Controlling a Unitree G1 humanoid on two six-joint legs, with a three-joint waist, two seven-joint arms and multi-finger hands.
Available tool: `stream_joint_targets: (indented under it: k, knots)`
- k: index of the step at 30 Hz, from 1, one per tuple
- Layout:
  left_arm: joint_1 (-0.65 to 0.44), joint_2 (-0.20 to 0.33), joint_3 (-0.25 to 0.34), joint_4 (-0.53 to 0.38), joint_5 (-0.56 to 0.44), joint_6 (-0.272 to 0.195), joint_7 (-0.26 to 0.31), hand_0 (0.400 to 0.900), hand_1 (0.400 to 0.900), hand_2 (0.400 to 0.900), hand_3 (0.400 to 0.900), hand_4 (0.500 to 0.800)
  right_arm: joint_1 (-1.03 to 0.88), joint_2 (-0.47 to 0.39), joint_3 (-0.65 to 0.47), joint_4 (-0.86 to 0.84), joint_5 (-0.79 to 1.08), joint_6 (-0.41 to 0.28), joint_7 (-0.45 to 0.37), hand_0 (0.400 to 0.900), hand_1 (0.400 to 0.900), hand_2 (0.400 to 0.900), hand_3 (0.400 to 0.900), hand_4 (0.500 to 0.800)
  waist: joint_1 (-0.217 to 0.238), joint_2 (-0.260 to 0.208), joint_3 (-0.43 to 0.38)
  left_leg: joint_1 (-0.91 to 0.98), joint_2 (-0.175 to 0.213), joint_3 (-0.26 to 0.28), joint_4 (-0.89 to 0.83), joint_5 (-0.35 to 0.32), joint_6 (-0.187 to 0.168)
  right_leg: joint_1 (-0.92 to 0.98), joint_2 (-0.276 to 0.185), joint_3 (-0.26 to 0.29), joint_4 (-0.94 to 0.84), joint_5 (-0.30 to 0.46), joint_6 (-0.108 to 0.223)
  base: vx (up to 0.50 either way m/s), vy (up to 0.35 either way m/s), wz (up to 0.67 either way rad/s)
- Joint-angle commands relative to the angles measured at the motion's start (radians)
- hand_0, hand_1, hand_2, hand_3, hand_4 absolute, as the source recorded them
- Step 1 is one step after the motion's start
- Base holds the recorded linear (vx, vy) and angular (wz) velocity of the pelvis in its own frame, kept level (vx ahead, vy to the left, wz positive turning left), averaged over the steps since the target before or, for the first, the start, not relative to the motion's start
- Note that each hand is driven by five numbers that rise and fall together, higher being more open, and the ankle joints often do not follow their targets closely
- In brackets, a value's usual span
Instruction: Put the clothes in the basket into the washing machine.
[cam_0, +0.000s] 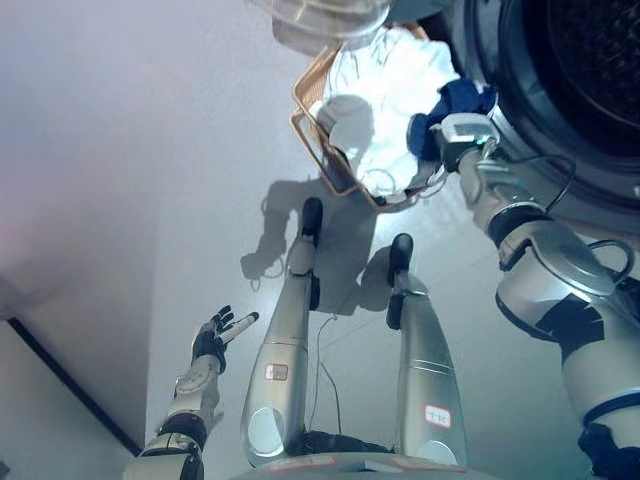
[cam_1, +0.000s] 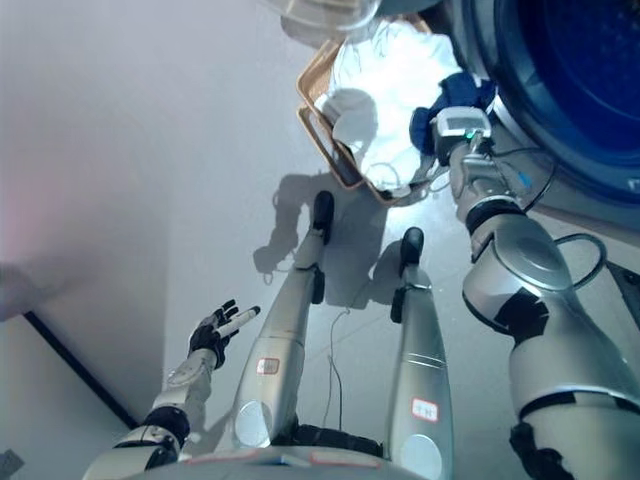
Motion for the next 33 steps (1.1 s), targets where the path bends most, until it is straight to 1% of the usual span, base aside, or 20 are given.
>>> stream_joint_targets:
  k: [1, 3, 4, 5, 6, 7, 8, 9, 10, 13, 16, 20, 22, 24, 27, 28, 29, 33]
  knots:
    - [0.063, -0.027, 0.012, 0.007, -0.037, -0.014, 0.044, 0.9, 0.9, 0.9, 0.9, 0.8, -0.168, -0.125, 0.101, 0.07, 0.027, 0.009, -0.06, 0.9, 0.9, 0.9, 0.9, 0.8, -0.02, 0.176, -0.016, -0.049, 0.021, 0.013, 0.14, -0.053, -0.056, -0.002, -0.032, 0.087, 0.026, 0.199, 0.088, 0.02, 0.053, -0.02]
    - [0.065, -0.03, 0.012, 0.0, -0.035, -0.016, 0.046, 0.9, 0.9, 0.9, 0.9, 0.8, -0.223, -0.152, 0.148, 0.087, 0.032, 0.012, -0.064, 0.9, 0.9, 0.9, 0.9, 0.8, -0.018, 0.201, -0.016, -0.084, 0.017, 0.003, 0.156, -0.05, -0.058, -0.039, -0.03, 0.096, 0.045, 0.199, 0.098, 0.03, 0.056, -0.02]
    - [0.066, -0.035, 0.015, 0.002, -0.038, -0.02, 0.046, 0.9, 0.9, 0.9, 0.9, 0.8, -0.239, -0.162, 0.171, 0.094, 0.03, 0.013, -0.061, 0.9, 0.9, 0.9, 0.9, 0.8, -0.017, 0.21, -0.016, -0.085, 0.022, 0.009, 0.152, -0.052, -0.053, -0.042, -0.031, 0.098, 0.043, 0.198, 0.1, 0.06, 0.052, -0.12]
    - [-0.066, -0.021, 0.013, 0.142, -0.064, -0.011, 0.083, 0.9, 0.9, 0.9, 0.9, 0.8, -0.239, -0.137, 0.183, 0.115, 0.029, 0.009, -0.065, 0.9, 0.9, 0.9, 0.9, 0.8, -0.036, 0.196, -0.016, -0.095, 0.019, 0.004, 0.151, -0.055, -0.056, -0.063, -0.031, 0.103, 0.05, 0.199, 0.098, 0.07, 0.054, -0.14]
    - [-0.13, -0.02, 0.015, 0.154, -0.056, -0.006, 0.073, 0.9, 0.9, 0.9, 0.9, 0.8, -0.258, -0.112, 0.204, 0.135, 0.025, 0.027, -0.065, 0.9, 0.9, 0.9, 0.9, 0.8, -0.045, 0.2, -0.016, -0.104, 0.02, 0.006, 0.146, -0.053, -0.057, -0.077, -0.032, 0.11, 0.054, 0.199, 0.098, 0.08, 0.039, -0.09]
    - [-0.12, -0.02, 0.003, 0.145, -0.049, -0.007, 0.065, 0.9, 0.9, 0.9, 0.9, 0.8, -0.281, -0.107, 0.223, 0.159, 0.035, 0.038, -0.076, 0.9, 0.9, 0.9, 0.9, 0.8, -0.042, 0.21, -0.016, -0.11, 0.018, 0.011, 0.146, -0.051, -0.054, -0.082, -0.034, 0.109, 0.058, 0.199, 0.098, 0.06, 0.016, 0.03]
    - [-0.104, -0.034, -0.004, 0.136, -0.046, -0.006, 0.061, 0.9, 0.9, 0.9, 0.9, 0.8, -0.307, -0.098, 0.241, 0.163, 0.043, 0.041, -0.073, 0.9, 0.9, 0.9, 0.9, 0.8, -0.04, 0.216, -0.016, -0.114, 0.02, 0.01, 0.143, -0.049, -0.054, -0.081, -0.034, 0.114, 0.055, 0.2, 0.101, 0.04, -0.011, 0.06]
    - [-0.104, -0.036, -0.004, 0.135, -0.046, -0.006, 0.062, 0.9, 0.9, 0.9, 0.9, 0.8, -0.307, -0.098, 0.243, 0.163, 0.043, 0.04, -0.072, 0.9, 0.9, 0.9, 0.9, 0.8, -0.04, 0.218, -0.016, -0.114, 0.02, 0.009, 0.143, -0.049, -0.054, -0.081, -0.034, 0.113, 0.055, 0.2, 0.101, 0.07, -0.005, 0.04]
    - [-0.074, -0.049, -0.001, 0.095, -0.037, -0.007, 0.062, 0.9, 0.9, 0.9, 0.9, 0.8, -0.344, -0.098, 0.286, 0.173, 0.054, 0.044, -0.064, 0.9, 0.9, 0.9, 0.9, 0.8, -0.031, 0.234, -0.016, -0.11, 0.02, 0.008, 0.134, -0.045, -0.051, -0.077, -0.034, 0.117, 0.048, 0.203, 0.1, 0.07, 0.018, 0.0]
    - [-0.056, -0.042, 0.012, 0.064, -0.039, -0.012, 0.064, 0.9, 0.9, 0.9, 0.9, 0.8, -0.366, -0.12, 0.292, 0.175, 0.063, 0.041, -0.076, 0.9, 0.9, 0.9, 0.9, 0.8, -0.021, 0.242, -0.016, -0.132, 0.013, -0.002, 0.14, -0.041, -0.053, -0.096, -0.032, 0.133, 0.052, 0.208, 0.102, 0.06, 0.02, 0.01]
    - [-0.055, -0.033, 0.01, 0.048, -0.039, -0.012, 0.071, 0.9, 0.9, 0.9, 0.9, 0.8, -0.391, -0.112, 0.292, 0.184, 0.059, 0.047, -0.082, 0.9, 0.9, 0.9, 0.9, 0.8, -0.012, 0.24, -0.016, -0.145, 0.01, -0.005, 0.141, -0.042, -0.051, -0.114, -0.036, 0.141, 0.063, 0.208, 0.103, 0.04, 0.007, 0.05]
    - [-0.056, -0.02, 0.007, 0.017, -0.046, -0.012, 0.073, 0.9, 0.9, 0.9, 0.9, 0.8, -0.409, -0.138, 0.292, 0.18, 0.043, 0.05, -0.096, 0.9, 0.9, 0.9, 0.9, 0.8, -0.003, 0.235, -0.016, -0.185, 0.004, -0.012, 0.161, -0.041, -0.051, -0.155, -0.031, 0.152, 0.089, 0.207, 0.106, 0.02, 0.01, 0.0]
    - [-0.056, -0.016, 0.003, 0.001, -0.045, -0.011, 0.075, 0.9, 0.9, 0.9, 0.9, 0.8, -0.415, -0.143, 0.292, 0.178, 0.038, 0.05, -0.101, 0.9, 0.9, 0.9, 0.9, 0.8, 0.005, 0.234, -0.016, -0.215, 0.004, -0.013, 0.177, -0.044, -0.045, -0.183, -0.03, 0.151, 0.101, 0.203, 0.109, 0.0, 0.0, 0.0]
    - [-0.052, -0.005, 0.003, -0.011, -0.054, -0.013, 0.08, 0.9, 0.9, 0.9, 0.9, 0.8, -0.427, -0.152, 0.292, 0.181, 0.03, 0.049, -0.111, 0.9, 0.9, 0.9, 0.9, 0.8, 0.012, 0.232, -0.016, -0.258, -0.006, -0.025, 0.206, -0.045, -0.042, -0.223, -0.024, 0.153, 0.125, 0.202, 0.112, 0.0, 0.0, 0.0]
    - [-0.032, 0.008, 0.002, -0.027, -0.06, -0.019, 0.09, 0.9, 0.9, 0.9, 0.9, 0.8, -0.435, -0.162, 0.292, 0.187, 0.027, 0.051, -0.124, 0.9, 0.9, 0.9, 0.9, 0.8, 0.016, 0.235, -0.016, -0.307, -0.019, -0.036, 0.234, -0.044, -0.047, -0.264, -0.016, 0.162, 0.148, 0.201, 0.115, 0.0, 0.0, 0.0]
    - [-0.023, 0.012, 0.004, -0.036, -0.063, -0.021, 0.092, 0.9, 0.9, 0.9, 0.9, 0.8, -0.449, -0.168, 0.292, 0.185, 0.031, 0.049, -0.129, 0.541, 0.541, 0.541, 0.541, 0.585, 0.016, 0.235, -0.016, -0.318, -0.02, -0.038, 0.242, -0.043, -0.048, -0.281, -0.012, 0.168, 0.161, 0.201, 0.118, -0.01, 0.038, -0.04]
    - [-0.021, 0.012, 0.007, -0.045, -0.063, -0.02, 0.092, 0.9, 0.9, 0.9, 0.9, 0.8, -0.448, -0.169, 0.292, 0.176, 0.034, 0.045, -0.132, 0.4, 0.4, 0.4, 0.4, 0.5, 0.014, 0.233, -0.016, -0.321, -0.018, -0.034, 0.242, -0.046, -0.047, -0.288, -0.013, 0.171, 0.164, 0.197, 0.118, -0.02, 0.029, -0.03]
    - [-0.004, 0.015, 0.018, -0.074, -0.065, -0.024, 0.101, 0.9, 0.9, 0.9, 0.9, 0.8, -0.455, -0.159, 0.292, 0.138, 0.046, 0.043, -0.137, 0.4, 0.4, 0.4, 0.4, 0.5, -0.001, 0.225, -0.016, -0.321, -0.018, -0.033, 0.244, -0.048, -0.054, -0.299, -0.008, 0.185, 0.174, 0.194, 0.119, -0.01, 0.012, -0.03]
